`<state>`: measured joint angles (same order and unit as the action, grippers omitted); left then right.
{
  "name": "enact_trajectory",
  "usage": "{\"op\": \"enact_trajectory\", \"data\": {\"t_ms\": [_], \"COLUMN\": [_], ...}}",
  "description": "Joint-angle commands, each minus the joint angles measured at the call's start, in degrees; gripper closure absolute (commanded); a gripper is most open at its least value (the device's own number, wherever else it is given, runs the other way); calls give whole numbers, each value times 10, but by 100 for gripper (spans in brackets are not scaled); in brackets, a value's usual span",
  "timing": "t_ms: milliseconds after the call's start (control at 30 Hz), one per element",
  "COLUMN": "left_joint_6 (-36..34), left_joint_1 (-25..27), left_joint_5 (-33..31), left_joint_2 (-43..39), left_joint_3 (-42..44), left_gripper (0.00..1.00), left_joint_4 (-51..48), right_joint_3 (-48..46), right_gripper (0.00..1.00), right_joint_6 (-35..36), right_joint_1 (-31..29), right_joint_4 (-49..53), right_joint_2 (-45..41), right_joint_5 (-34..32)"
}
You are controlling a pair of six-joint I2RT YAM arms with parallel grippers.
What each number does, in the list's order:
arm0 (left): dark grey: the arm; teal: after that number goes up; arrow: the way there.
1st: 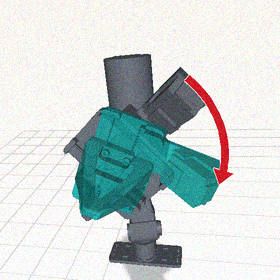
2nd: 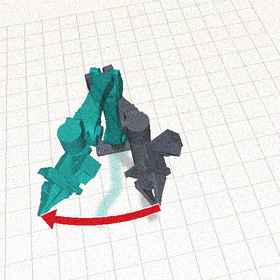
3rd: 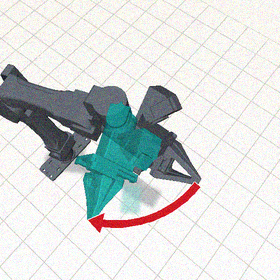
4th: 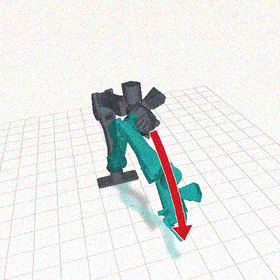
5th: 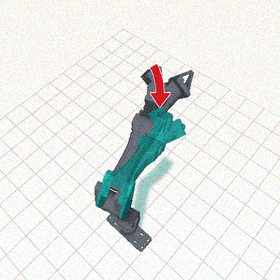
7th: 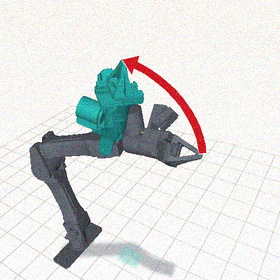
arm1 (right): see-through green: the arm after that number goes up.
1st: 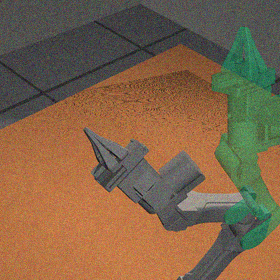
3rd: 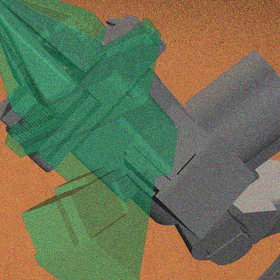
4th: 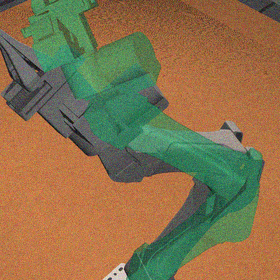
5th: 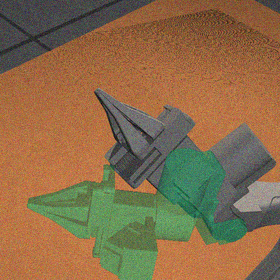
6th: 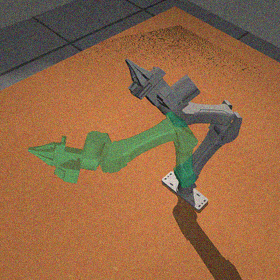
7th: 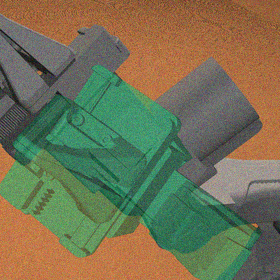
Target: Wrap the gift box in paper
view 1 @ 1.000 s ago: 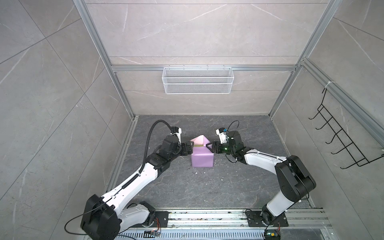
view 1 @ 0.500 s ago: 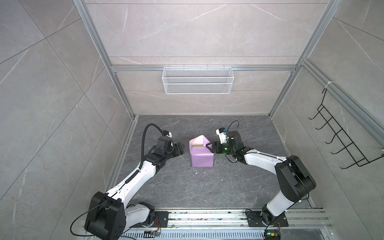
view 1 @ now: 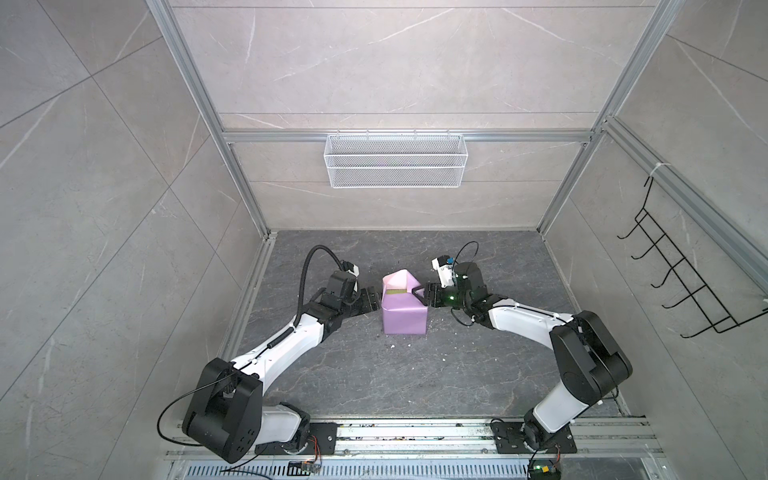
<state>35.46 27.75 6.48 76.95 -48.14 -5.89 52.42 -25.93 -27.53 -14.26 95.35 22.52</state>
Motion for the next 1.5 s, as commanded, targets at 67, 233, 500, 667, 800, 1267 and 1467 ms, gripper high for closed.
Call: {"op": "enact_trajectory", "data": {"t_ms": [67,233,500,667,800,1267,1467], "left_joint_6": [-6,-14,-33,-48,-62,-108,-139], "left_joint_1": [5,6,6,6,6,-1,-5], "left_joint_5": [23,33,47,56,68,63,71], "left_joint_2": [12,19,56,79,93,138,134], "left_joint_3": [-27,-28,-47,-59,-62,-43,-40], "left_gripper": [24,24,23,22,21,18,17], "left_joint_4": [38,50,48,49,54,112,123], "right_joint_3": [-21,-20,-19,-21,-20,-22,-21], "right_gripper": [32,32,32,32,31,32,32], "right_joint_6": [10,11,10,10,11,14,28], "right_joint_1": [-6,-6,-7,-7,-7,-7,-7], "right_joint_4": [53,55,54,54,54,51,62], "right_joint_2": [3,3,4,4,4,4,-4], "right_joint_5": [-18,-19,-18,-18,-18,-16,-20]}}
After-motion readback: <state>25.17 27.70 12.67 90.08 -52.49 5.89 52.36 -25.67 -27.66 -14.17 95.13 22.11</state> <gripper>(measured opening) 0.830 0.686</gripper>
